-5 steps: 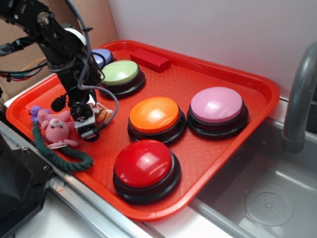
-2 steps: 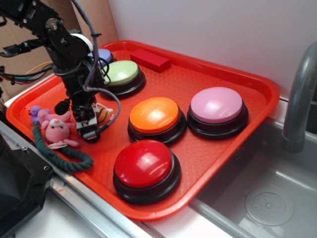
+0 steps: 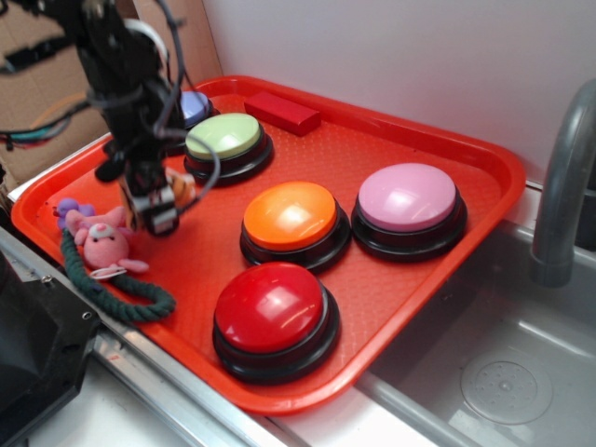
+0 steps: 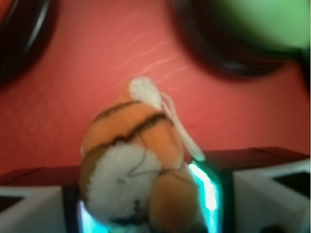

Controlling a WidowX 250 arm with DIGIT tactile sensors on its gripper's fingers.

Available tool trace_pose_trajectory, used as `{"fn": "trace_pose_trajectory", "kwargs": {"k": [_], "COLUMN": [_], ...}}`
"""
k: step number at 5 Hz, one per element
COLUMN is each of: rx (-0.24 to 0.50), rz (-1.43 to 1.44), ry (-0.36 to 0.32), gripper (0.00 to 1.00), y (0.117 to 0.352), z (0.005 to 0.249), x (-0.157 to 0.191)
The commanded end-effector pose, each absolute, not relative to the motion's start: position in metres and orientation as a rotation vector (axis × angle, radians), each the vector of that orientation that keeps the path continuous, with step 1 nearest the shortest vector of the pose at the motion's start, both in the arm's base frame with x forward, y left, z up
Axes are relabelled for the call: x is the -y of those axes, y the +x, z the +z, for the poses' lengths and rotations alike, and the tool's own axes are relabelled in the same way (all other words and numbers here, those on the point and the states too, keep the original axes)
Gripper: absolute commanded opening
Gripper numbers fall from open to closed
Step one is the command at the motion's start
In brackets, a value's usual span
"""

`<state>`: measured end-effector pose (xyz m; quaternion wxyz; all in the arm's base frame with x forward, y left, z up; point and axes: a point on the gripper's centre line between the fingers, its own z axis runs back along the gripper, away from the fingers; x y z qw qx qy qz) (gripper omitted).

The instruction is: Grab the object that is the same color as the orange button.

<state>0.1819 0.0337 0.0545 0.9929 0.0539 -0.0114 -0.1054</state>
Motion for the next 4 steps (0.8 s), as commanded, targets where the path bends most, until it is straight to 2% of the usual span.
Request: {"fn": "trace_pose_trajectory", "kwargs": {"k": [1,2,3,4], "rx": [0.003,0.031,0.074,0.02], "rz": [0.072,0.161,0.202,0.262], "ry": [0.084,0.082,0.12,0.102], "gripper": [0.0,0.0,0.0,0.0], "y": [0.193,0.193,0.194,0.195], "z": [0.126,0.155,0.173,0.164], "x": [-0.035,-0.034,-0.033,-0.04]}}
